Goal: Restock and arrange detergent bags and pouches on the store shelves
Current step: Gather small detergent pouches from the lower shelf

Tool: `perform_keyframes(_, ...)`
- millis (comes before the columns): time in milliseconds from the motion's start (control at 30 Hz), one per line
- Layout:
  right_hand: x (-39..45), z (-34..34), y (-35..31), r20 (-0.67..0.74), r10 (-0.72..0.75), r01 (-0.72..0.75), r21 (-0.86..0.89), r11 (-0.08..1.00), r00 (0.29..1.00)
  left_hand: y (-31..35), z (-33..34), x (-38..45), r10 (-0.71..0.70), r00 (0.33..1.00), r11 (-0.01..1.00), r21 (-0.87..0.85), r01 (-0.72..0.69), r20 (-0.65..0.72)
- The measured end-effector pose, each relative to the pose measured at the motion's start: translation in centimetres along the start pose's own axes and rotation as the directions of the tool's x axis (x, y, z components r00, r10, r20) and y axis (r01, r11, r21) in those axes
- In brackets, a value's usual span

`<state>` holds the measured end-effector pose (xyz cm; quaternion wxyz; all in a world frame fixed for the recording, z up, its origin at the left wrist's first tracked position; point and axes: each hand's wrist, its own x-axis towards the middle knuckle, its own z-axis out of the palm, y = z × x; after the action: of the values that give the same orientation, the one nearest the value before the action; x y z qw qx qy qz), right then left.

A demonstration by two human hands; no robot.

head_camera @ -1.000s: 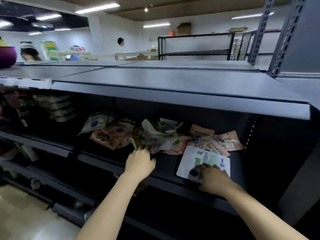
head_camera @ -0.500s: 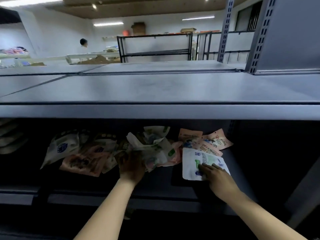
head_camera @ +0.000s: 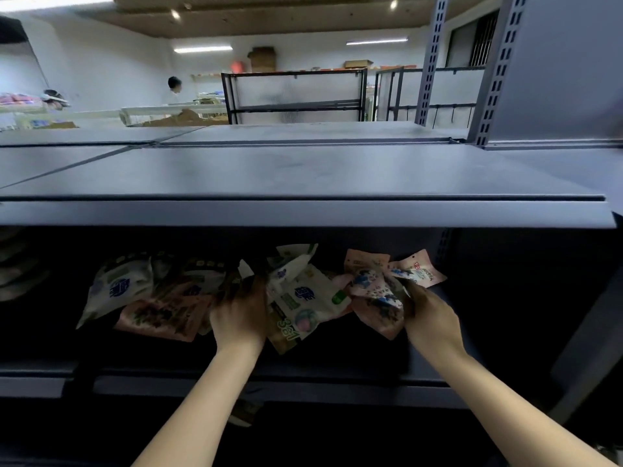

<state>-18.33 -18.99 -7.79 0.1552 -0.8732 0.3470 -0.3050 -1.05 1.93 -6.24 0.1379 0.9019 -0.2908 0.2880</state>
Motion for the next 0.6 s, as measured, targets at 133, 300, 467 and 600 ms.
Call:
perform_keyframes(133, -0.6, -1.7, -0.1, -0.033, 0.007, -0.006, 0.037, 0.999, 0.999, 1.2, -1.8, -0.1, 0.011, 0.988, 1.0, 0.0, -0.011, -0.154)
perform_keyframes(300, -1.5, -4.4, 0.2, -0.109, 0.003, 0.01, 0.117, 0.993, 0.994, 3.3, -3.3, -0.7, 0.042, 0.98, 0.995, -0.08, -0.059, -0.196)
perform_keyframes(467, -3.2, -7.2, 0.5, -0.311, -0.043, 0.065, 0.061, 0.996, 0.949, 5.3, -4.6, -1.5, 0.074, 0.929, 0.97, -0.19, -0.152, -0.362)
perform_keyframes(600, -4.6, -9.9, 0.7, -0.526, -0.078, 0.06, -0.051, 0.997, 0.847, 7.6, -6.5, -2.2, 0.077, 0.901, 0.939, -0.273, -0.21, -0.427)
